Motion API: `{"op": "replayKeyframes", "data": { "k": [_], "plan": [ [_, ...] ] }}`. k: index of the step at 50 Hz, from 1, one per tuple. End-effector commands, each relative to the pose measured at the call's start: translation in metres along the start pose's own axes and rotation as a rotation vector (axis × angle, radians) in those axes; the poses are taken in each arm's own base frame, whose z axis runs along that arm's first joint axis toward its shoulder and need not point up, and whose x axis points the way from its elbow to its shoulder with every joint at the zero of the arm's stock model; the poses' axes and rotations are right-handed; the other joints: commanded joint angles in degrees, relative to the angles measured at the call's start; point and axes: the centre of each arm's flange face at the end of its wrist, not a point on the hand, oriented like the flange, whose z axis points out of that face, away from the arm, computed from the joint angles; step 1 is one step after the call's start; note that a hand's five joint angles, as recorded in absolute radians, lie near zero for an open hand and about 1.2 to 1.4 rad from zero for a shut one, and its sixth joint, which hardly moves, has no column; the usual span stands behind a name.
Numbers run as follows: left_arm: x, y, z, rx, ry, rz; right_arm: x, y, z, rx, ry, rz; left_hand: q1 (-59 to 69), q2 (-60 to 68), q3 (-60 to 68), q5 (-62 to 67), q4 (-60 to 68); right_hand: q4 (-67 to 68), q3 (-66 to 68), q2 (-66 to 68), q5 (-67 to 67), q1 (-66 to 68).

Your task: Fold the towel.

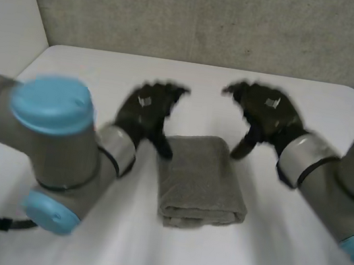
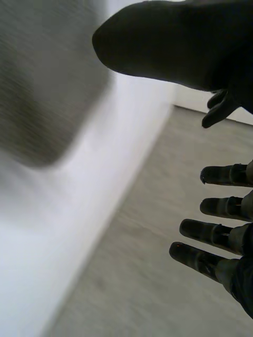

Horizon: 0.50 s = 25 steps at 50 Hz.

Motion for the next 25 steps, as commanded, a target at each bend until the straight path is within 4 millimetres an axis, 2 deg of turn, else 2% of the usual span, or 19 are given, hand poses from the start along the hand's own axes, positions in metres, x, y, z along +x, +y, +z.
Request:
{"op": "replayKeyframes", "data": {
  "k": [1,2,3,4,6,8,14,19,25],
  "plan": [
    [-0.019,-0.097,-0.023,0.204,-0.055,-0.001,0.013,-0.081,-0.025,0.158,0.115,0.002,0.24,0.35,0.33,-1.50,0.44,-5.21,-4.17,-4.46,-3.58,-3.10],
    [-0.026,-0.116,-0.030,0.231,-0.077,0.004,0.017,-0.093,-0.030,0.165,0.154,-0.001,0.19,0.30,0.29,-1.55,0.39,-5.21,-4.17,-4.46,-3.58,-3.10],
    [-0.031,-0.131,-0.035,0.250,-0.096,0.007,0.017,-0.093,-0.031,0.165,0.155,-0.001,0.19,0.30,0.29,-1.55,0.39,-5.21,-4.17,-4.46,-3.58,-3.10],
    [-0.031,-0.131,-0.035,0.250,-0.096,0.007,0.020,-0.101,-0.034,0.159,0.186,-0.001,0.19,0.30,0.29,-1.55,0.39,-5.21,-4.17,-4.46,-3.58,-3.10],
    [-0.043,-0.154,-0.048,0.245,-0.141,0.011,0.023,-0.108,-0.038,0.152,0.220,0.001,0.19,0.30,0.29,-1.55,0.39,-5.21,-4.17,-4.46,-3.58,-3.10],
    [-0.049,-0.162,-0.054,0.231,-0.162,0.014,0.030,-0.115,-0.042,0.146,0.270,0.007,0.19,0.30,0.29,-1.55,0.39,-5.21,-4.17,-4.46,-3.58,-3.10],
    [-0.068,-0.167,-0.061,0.156,-0.229,0.006,0.043,-0.116,-0.042,0.140,0.317,0.011,0.19,0.30,0.29,-1.55,0.39,-5.21,-4.17,-4.46,-3.58,-3.10],
    [-0.071,-0.170,-0.062,0.158,-0.238,0.006,0.052,-0.117,-0.042,0.137,0.343,0.013,0.19,0.30,0.29,-1.55,0.39,-5.21,-4.17,-4.46,-3.58,-3.10],
    [-0.072,-0.170,-0.062,0.149,-0.242,0.005,0.052,-0.115,-0.042,0.133,0.344,0.014,0.19,0.30,0.29,-1.55,0.39,-5.21,-4.17,-4.46,-3.58,-3.10]
  ]
}}
